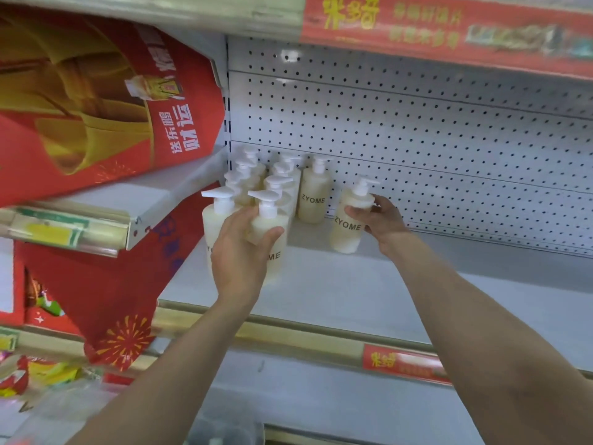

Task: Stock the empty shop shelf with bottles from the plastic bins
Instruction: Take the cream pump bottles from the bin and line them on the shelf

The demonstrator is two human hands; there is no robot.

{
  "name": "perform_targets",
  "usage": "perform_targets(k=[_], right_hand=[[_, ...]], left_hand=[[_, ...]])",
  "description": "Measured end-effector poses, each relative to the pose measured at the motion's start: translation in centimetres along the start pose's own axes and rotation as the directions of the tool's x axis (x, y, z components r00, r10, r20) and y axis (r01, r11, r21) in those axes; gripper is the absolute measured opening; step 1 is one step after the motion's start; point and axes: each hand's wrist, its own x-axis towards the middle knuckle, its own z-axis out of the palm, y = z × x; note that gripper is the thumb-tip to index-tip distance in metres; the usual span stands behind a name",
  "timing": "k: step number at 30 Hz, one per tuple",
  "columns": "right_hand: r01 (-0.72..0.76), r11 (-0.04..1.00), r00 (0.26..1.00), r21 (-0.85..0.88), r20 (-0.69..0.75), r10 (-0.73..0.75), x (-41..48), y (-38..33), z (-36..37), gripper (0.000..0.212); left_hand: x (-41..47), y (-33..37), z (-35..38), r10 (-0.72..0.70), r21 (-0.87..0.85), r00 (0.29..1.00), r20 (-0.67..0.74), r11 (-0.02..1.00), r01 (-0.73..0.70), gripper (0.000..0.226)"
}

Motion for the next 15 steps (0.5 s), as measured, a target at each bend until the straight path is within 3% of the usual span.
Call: perform_targets(k=[7, 15], right_hand=[[0.038, 0.998, 0.999, -0.058, 0.015, -0.037, 5.5, 1.6, 1.1, 0.068], [-0.006, 0.981, 0.995, -0.193, -0.101, -0.013, 9.4, 2.0, 2.0, 0.072]], left_hand=[[-0.2, -0.5, 0.1, 0.053, 0.066, 0.999, -0.011, 0.996, -0.052, 0.046], [-0.2, -0.6, 0.2, 0.077, 0.072, 0.996, -0.035, 0.995, -0.075, 0.046]])
